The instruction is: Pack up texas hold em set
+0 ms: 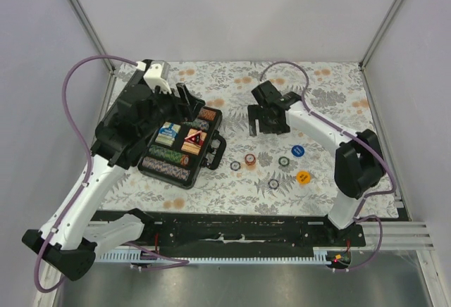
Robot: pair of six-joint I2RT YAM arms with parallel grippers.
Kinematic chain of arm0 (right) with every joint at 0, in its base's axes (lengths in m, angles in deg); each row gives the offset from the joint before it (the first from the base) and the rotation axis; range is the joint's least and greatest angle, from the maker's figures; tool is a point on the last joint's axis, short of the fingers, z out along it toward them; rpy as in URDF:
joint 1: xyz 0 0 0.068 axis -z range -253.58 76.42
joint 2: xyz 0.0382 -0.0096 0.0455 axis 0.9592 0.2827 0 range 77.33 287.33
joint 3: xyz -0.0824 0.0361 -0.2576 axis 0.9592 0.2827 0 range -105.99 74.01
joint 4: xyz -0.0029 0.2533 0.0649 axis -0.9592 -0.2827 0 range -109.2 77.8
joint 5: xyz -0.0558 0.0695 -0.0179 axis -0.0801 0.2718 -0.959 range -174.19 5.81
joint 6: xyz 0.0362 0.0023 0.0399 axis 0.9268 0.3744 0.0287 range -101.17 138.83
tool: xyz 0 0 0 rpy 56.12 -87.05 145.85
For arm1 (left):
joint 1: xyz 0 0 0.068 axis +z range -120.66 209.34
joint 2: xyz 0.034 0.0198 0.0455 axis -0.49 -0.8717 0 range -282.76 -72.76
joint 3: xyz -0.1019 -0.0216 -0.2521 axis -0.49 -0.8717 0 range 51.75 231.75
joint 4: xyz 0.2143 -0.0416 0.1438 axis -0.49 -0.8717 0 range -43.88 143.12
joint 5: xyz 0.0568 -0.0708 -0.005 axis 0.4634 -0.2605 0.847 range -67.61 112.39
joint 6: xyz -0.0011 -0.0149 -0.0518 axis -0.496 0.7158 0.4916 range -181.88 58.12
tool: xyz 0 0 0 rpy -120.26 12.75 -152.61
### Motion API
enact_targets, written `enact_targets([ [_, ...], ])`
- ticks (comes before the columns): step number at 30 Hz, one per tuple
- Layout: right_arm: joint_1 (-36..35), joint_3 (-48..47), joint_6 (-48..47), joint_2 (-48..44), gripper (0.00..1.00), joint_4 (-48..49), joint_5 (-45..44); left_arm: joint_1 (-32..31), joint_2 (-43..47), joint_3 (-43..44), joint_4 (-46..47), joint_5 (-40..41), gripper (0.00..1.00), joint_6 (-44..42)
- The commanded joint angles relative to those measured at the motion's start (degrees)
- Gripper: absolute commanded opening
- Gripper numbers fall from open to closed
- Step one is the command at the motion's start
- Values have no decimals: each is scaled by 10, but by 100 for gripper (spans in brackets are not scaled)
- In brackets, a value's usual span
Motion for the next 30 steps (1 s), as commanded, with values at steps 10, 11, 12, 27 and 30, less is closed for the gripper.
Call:
enact_targets([
  [10, 125, 252, 176, -188, 94, -52, -36, -3, -43, -6, 49, -48, 75, 35],
  [11, 132, 263, 180, -191, 94, -50, -34, -4, -48, -4, 49, -50, 75, 34],
  [12, 136, 275, 184, -191, 94, -50, -29, -3, -50, -2, 49, -51, 75, 33],
  [27, 154, 369, 211, -172, 84, 4, 7, -4, -64, 4, 32, -46, 75, 27],
  [30, 153, 370, 212, -165, 82, 12, -5, -4, -61, 3, 28, -44, 75, 23],
])
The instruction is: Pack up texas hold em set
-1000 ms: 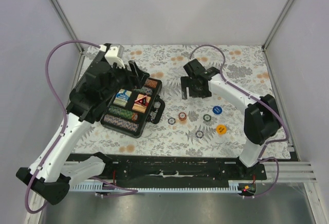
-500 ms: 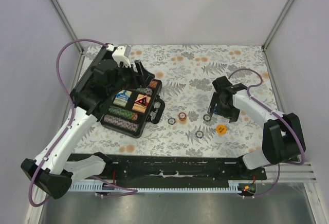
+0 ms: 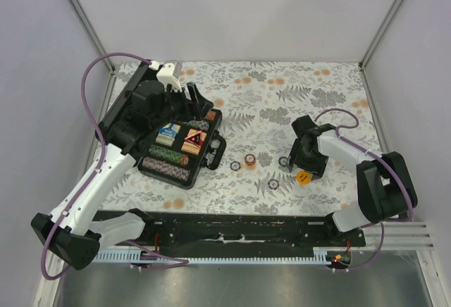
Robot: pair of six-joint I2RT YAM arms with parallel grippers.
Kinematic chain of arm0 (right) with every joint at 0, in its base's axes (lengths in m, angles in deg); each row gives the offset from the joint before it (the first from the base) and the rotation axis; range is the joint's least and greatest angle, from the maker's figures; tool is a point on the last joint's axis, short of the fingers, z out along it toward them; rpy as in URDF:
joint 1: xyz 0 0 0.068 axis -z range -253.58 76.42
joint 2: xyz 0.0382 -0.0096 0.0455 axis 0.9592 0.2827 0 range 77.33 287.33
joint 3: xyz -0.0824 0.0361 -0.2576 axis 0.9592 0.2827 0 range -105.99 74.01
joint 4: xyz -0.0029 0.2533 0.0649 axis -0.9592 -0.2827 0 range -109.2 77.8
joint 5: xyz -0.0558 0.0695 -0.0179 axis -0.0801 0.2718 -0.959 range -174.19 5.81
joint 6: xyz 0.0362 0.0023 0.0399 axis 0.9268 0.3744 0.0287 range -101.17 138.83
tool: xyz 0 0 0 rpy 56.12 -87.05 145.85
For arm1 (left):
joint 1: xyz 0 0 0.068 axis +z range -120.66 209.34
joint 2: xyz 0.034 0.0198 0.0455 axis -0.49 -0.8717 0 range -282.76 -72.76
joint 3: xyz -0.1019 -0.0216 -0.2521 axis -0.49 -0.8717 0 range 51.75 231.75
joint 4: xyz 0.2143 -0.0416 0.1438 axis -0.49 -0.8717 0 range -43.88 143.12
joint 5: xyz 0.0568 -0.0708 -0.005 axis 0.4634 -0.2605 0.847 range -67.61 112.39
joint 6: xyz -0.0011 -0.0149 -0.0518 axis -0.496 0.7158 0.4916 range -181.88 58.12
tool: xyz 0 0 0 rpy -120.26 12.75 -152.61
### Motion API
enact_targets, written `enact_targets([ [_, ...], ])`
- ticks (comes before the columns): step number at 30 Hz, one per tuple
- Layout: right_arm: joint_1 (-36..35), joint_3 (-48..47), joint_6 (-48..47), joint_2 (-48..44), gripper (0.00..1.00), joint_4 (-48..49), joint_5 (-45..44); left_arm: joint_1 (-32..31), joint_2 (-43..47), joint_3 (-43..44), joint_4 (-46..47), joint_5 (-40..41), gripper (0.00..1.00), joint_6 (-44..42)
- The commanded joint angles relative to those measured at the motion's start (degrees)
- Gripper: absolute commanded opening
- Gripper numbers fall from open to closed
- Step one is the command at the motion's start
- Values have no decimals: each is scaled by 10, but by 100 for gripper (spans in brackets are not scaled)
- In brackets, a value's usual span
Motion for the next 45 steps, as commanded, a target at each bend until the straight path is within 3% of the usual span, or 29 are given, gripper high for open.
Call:
enact_targets([
  [1, 3, 3, 15, 11, 82, 28, -16, -1, 5, 15, 5, -4, 75, 1],
  [18, 4, 38, 39, 10, 81, 48, -17, -1, 23, 5, 5, 16, 75, -9],
  [29, 4, 49, 46, 3, 57, 78, -16, -1, 24, 6, 3, 22, 75, -10],
  [34, 3, 26, 32, -22, 52, 69, -16, -1, 24, 7, 3, 29, 75, -10],
  [45, -8, -101, 9, -55, 51, 22, 11, -2, 35, 10, 7, 62, 75, -14],
])
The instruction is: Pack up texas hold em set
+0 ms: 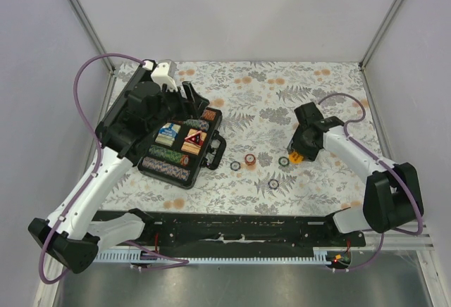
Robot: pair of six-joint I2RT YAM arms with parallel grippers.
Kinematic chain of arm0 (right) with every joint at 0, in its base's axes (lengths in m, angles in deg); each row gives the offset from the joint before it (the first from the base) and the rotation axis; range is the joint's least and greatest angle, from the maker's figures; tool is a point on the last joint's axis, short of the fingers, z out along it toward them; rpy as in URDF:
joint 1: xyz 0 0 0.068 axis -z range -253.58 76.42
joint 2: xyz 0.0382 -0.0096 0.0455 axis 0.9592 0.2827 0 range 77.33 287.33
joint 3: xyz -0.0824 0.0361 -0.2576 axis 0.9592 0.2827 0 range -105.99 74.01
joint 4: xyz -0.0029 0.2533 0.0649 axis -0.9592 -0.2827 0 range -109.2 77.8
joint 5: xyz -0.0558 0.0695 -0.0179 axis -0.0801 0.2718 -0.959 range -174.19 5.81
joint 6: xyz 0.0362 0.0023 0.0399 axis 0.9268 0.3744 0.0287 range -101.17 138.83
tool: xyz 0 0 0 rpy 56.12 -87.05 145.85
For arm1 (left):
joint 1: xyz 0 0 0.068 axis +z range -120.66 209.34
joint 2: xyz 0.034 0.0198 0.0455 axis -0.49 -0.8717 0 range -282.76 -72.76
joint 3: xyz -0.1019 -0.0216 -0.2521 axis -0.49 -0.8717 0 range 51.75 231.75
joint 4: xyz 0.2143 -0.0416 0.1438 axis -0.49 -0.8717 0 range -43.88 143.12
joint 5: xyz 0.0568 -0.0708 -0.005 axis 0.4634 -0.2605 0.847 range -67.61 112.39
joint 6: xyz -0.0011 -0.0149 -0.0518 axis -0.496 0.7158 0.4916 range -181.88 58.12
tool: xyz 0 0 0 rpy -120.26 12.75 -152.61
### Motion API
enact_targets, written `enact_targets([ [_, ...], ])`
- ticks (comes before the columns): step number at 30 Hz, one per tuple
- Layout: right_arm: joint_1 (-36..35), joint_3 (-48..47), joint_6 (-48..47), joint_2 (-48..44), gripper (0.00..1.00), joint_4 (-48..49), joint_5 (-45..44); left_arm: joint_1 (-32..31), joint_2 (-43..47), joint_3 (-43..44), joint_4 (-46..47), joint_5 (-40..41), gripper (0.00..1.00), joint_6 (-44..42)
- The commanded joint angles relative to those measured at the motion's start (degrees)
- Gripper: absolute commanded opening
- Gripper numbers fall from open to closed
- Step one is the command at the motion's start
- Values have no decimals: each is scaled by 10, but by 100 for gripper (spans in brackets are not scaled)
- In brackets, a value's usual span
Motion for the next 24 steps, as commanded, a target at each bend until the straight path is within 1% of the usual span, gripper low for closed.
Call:
enact_targets([
  [1, -13, -64, -15, -11, 51, 4, 13, -1, 24, 10, 7, 35, 75, -13],
  [6, -61, -130, -43, 38, 52, 57, 37, -2, 48, 9, 1, 77, 75, -18],
  [11, -141, -259, -85, 130, 53, 84, 44, -1, 78, 15, -16, 119, 75, -33],
  [17, -217, -419, -144, 245, 53, 121, 83, -1, 117, 17, -39, 175, 75, -45],
  [20, -246, -487, -166, 302, 54, 123, 85, -1, 136, 16, -48, 195, 75, -51],
  [24, -283, -545, -187, 351, 54, 121, 86, -1, 156, 9, -55, 208, 75, -53],
])
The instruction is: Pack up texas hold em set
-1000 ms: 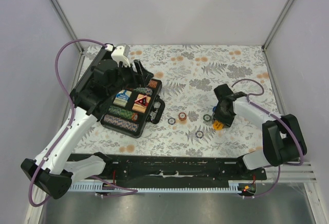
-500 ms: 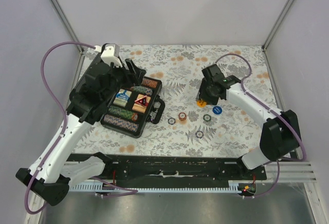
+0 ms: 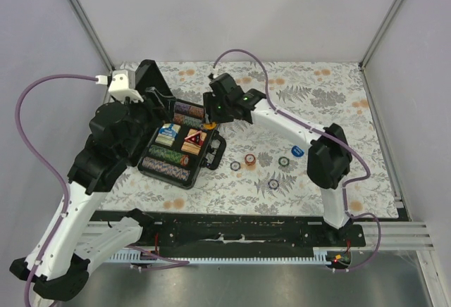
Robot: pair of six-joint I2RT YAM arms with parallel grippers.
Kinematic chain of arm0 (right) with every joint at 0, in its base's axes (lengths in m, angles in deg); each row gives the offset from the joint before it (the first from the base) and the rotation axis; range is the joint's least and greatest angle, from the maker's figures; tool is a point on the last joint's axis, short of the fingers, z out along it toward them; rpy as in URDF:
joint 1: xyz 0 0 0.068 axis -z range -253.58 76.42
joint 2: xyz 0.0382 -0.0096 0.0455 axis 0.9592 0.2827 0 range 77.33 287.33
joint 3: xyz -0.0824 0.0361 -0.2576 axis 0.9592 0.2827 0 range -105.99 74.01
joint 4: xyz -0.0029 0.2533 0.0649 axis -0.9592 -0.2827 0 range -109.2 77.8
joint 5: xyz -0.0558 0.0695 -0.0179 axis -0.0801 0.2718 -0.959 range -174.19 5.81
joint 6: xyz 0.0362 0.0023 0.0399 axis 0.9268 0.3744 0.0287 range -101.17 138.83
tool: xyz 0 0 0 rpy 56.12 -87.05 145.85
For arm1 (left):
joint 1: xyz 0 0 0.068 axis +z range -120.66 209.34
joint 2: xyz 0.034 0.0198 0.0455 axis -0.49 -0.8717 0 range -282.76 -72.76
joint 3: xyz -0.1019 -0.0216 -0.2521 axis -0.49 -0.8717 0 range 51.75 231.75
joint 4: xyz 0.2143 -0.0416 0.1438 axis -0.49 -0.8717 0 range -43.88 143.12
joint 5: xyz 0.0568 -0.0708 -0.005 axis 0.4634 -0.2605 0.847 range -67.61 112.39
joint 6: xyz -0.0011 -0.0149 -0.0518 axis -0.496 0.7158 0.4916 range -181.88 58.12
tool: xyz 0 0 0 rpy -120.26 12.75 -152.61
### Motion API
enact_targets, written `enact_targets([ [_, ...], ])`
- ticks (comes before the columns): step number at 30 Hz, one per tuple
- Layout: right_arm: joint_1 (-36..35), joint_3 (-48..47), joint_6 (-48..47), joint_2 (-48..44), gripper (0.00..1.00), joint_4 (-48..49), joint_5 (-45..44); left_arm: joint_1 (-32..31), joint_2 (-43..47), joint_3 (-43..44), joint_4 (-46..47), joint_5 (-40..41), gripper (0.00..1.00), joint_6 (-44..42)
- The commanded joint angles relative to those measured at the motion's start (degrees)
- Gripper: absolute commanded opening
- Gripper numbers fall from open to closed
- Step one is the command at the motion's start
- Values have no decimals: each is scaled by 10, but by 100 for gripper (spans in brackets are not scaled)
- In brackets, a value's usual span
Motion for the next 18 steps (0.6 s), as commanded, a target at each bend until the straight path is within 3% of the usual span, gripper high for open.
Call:
enact_targets([
  [1, -36, -70, -50, 46, 54, 11, 9, -1, 23, 7, -8, 42, 75, -25],
  [18, -94, -175, -117, 154, 56, -53, -19, -1, 41, -11, -6, 57, 75, -30],
])
